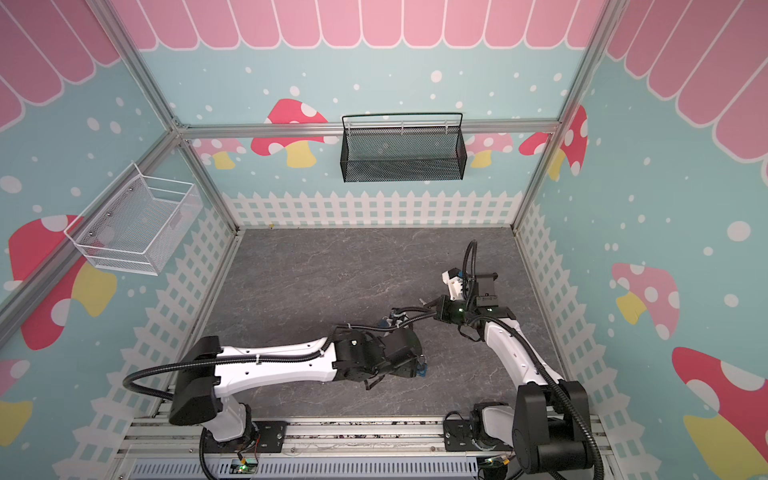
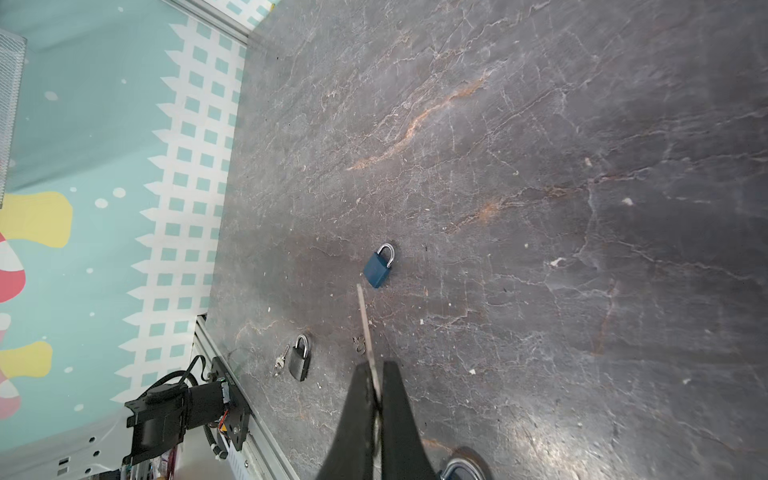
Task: Unlock with the key
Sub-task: 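Lower the left gripper over a blue padlock while the right gripper holds the key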
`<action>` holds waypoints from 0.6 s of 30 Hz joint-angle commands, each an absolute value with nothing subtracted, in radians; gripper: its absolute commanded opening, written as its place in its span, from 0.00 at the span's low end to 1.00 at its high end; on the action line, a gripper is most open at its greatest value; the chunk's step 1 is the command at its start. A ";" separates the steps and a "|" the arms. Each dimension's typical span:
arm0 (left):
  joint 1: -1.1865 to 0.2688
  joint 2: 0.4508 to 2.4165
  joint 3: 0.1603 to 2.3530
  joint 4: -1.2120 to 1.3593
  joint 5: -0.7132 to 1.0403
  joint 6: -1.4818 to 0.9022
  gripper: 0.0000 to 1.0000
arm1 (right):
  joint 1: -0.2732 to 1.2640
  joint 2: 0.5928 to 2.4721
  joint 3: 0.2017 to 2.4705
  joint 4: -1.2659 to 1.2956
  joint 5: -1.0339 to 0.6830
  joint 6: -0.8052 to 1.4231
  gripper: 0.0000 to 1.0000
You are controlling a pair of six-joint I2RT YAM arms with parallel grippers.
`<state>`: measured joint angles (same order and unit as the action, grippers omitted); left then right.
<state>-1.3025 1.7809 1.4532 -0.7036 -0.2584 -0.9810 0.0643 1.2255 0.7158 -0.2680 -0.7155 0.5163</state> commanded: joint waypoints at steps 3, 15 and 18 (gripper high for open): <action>-1.310 1.917 1.563 -0.819 -0.245 -1.012 0.69 | 0.043 1.175 0.649 -0.173 -0.690 0.555 0.00; -1.287 2.144 1.737 -0.880 -0.151 -1.002 0.73 | 0.000 1.203 0.575 -0.057 -0.663 0.617 0.00; -1.280 2.160 1.741 -0.887 -0.160 -1.009 0.72 | -0.015 1.223 0.565 -0.050 -0.671 0.613 0.00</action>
<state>-1.2938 2.1403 1.7142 -0.8429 -0.1730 -0.9920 0.0006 1.2034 0.5831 -0.0937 -0.6697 0.6033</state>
